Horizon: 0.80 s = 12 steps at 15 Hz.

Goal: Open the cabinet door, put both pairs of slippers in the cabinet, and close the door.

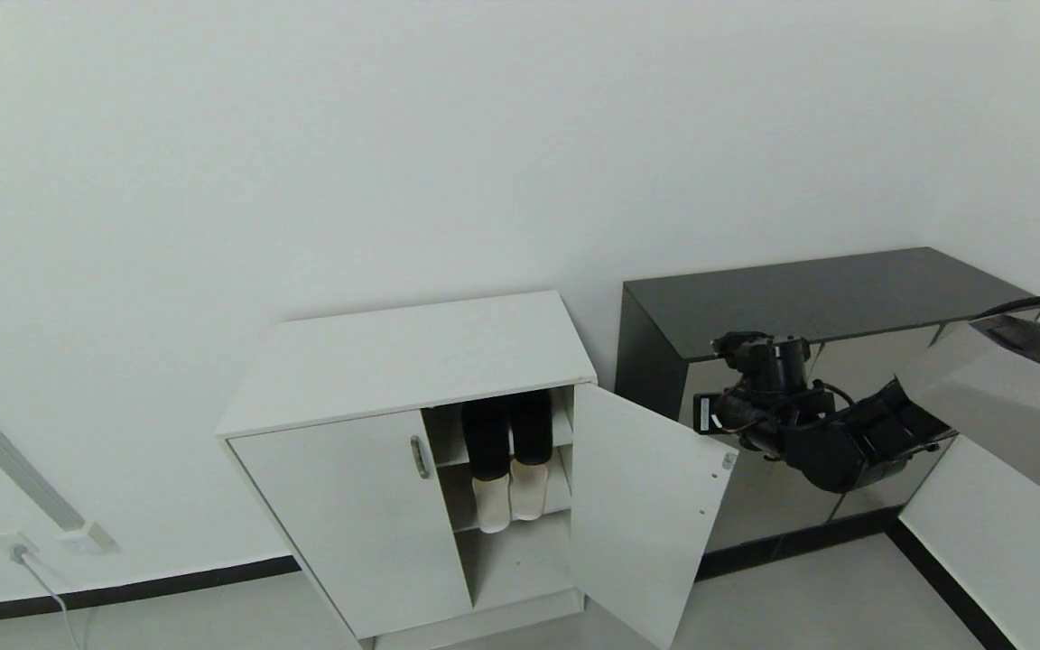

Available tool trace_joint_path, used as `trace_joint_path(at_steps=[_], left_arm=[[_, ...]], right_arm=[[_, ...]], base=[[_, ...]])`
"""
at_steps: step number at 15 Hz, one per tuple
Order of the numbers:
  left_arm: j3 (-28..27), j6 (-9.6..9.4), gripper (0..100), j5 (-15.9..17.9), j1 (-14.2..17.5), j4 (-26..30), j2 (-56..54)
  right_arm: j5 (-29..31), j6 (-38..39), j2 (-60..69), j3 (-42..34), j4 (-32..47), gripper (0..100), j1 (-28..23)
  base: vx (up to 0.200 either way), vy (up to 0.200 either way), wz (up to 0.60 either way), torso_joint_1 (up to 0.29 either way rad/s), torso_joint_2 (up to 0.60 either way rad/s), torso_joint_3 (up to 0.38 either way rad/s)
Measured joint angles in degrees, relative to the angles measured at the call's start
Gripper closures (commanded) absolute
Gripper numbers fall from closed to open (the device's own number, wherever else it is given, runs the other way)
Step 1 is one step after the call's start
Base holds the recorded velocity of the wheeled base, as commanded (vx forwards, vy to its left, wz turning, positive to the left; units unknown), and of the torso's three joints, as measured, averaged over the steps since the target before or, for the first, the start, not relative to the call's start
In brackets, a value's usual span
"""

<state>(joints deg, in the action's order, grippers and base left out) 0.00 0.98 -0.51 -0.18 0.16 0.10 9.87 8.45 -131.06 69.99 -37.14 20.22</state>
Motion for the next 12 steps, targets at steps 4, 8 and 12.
trace_joint_path(at_steps=[4, 8, 12], left_arm=[[0.0, -0.02, 100, 0.0, 0.0, 0.0, 0.0], [0.0, 0.0, 100, 0.0, 0.0, 0.0, 0.0], [0.0, -0.02, 100, 0.0, 0.0, -0.1, 0.0]], right_arm=[[-0.1, 0.0, -3.9, 1.8, -0.1, 100, -1.3], [-0.1, 0.0, -5.9, 2.5, -0.3, 100, -1.5], [-0.4, 0.0, -6.7, 2.4, -0.3, 100, -1.4]], base=[[0.0, 0.0, 0.0, 0.0, 0.0, 0.0], [0.0, 0.0, 0.0, 0.0, 0.0, 0.0], [0.0, 0.0, 0.0, 0.0, 0.0, 0.0]])
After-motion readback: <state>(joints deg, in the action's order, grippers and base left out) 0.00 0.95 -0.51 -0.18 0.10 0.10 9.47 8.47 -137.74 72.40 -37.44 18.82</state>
